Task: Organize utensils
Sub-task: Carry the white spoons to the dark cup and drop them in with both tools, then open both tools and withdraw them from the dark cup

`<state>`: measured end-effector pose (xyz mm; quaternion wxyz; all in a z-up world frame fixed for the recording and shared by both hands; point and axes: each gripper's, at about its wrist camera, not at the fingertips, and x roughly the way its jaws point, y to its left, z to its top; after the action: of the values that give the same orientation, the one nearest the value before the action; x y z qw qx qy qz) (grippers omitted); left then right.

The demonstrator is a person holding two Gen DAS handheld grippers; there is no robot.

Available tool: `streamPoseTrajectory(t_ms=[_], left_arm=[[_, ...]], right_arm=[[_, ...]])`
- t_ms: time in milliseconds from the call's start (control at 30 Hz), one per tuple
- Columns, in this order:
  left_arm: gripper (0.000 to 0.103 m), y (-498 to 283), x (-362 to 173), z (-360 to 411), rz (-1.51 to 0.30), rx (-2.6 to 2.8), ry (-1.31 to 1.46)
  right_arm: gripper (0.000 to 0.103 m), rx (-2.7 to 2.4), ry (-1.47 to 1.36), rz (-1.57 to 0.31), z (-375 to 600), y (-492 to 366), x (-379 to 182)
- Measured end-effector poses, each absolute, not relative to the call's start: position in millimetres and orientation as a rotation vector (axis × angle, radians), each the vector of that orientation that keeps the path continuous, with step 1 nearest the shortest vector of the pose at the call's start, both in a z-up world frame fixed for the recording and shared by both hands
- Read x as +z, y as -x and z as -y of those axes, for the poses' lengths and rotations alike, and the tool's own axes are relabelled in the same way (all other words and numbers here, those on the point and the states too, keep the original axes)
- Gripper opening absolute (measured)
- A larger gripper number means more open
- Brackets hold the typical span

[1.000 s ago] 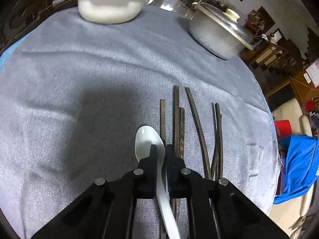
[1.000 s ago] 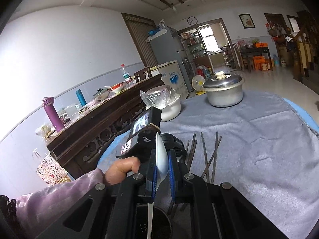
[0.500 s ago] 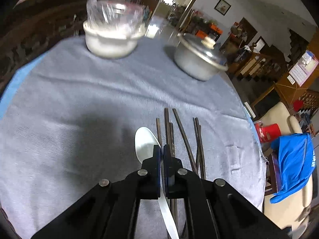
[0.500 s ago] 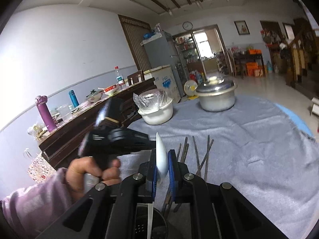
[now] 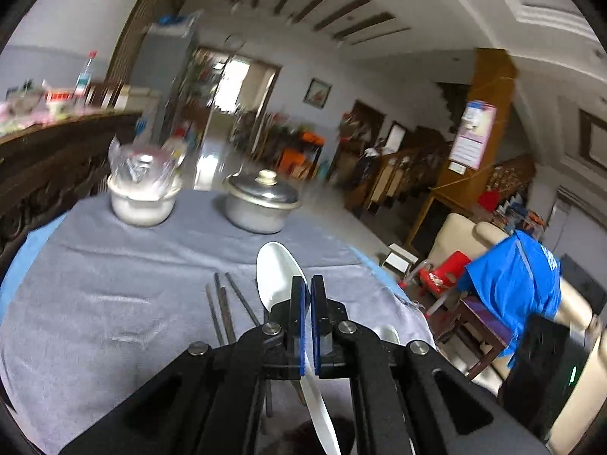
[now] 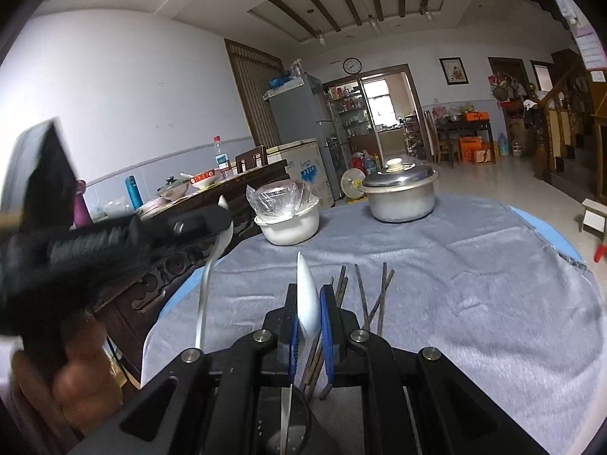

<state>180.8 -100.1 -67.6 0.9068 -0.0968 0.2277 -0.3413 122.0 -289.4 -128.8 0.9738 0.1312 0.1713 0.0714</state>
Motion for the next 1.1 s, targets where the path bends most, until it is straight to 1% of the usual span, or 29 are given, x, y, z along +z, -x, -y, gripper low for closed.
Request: streamPoseTrajectory(t_ms=[200, 300, 433, 467, 533, 567, 600, 633, 667, 700, 767, 833, 900, 967, 1100], left_arm=[[0.003, -147.4, -100.0, 110.2, -0.359, -0.73, 0.101], [0.003, -130.7, -108.1, 113.6, -0.314, -0.725, 0.023], [0.003, -124.5, -121.3, 110.9, -0.355, -0.714, -0.009], [0.003, -123.8, -124.5, 109.4, -0.371, -0.712, -0.011], [0.003, -119.7, -126.6, 102.1, -0.396, -0.698, -0.011], [0.003, -118.0, -125.8, 99.5, -0.4, -0.696, -0.009], [0.003, -115.6, -124.1, 94.9, -0.4, -0.694, -0.006], [0.007, -112.3, -121.3, 89.3, -0.398, -0.686, -0.003], [0.018, -110.5, -117.8, 84.2, -0.404, -0.678, -0.001], [0.025, -108.4, -114.7, 79.0, -0.409, -0.668, 0.003], [0.051, -102.7, -106.1, 65.5, -0.404, -0.625, 0.013], [0.066, -100.8, -97.3, 54.7, -0.43, -0.575, 0.023], [0.066, -100.6, -91.4, 47.8, -0.448, -0.542, 0.029], [0.07, -102.1, -84.6, 41.8, -0.482, -0.501, 0.026], [0.072, -107.7, -78.9, 32.2, -0.565, -0.463, 0.056]], right_arm=[[0.011, 0.155, -0.277, -0.349, 293.4, -109.1, -130.5], [0.011, 0.168, -0.302, -0.354, 298.6, -102.9, -130.5], [0.012, 0.214, -0.325, -0.377, 300.1, -96.2, -129.7], [0.015, 0.24, -0.345, -0.4, 301.0, -95.6, -130.1], [0.036, 0.261, -0.381, -0.424, 302.8, -93.5, -130.5], [0.063, 0.268, -0.409, -0.429, 305.8, -90.6, -130.0], [0.081, 0.272, -0.426, -0.423, 307.4, -87.4, -129.2], [0.081, 0.282, -0.457, -0.39, 311.8, -80.6, -126.7], [0.081, 0.273, -0.473, -0.363, 315.1, -74.8, -123.3], [0.081, 0.254, -0.474, -0.352, 317.2, -71.2, -120.2], [0.079, 0.217, -0.463, -0.347, 318.6, -67.5, -114.7], [0.078, 0.129, -0.405, -0.384, 314.8, -67.5, -109.5], [0.077, 0.044, -0.327, -0.444, 307.1, -71.2, -106.2], [0.077, -0.05, -0.232, -0.506, 294.7, -73.6, -101.7], [0.077, -0.173, -0.124, -0.587, 282.1, -73.6, -91.6]])
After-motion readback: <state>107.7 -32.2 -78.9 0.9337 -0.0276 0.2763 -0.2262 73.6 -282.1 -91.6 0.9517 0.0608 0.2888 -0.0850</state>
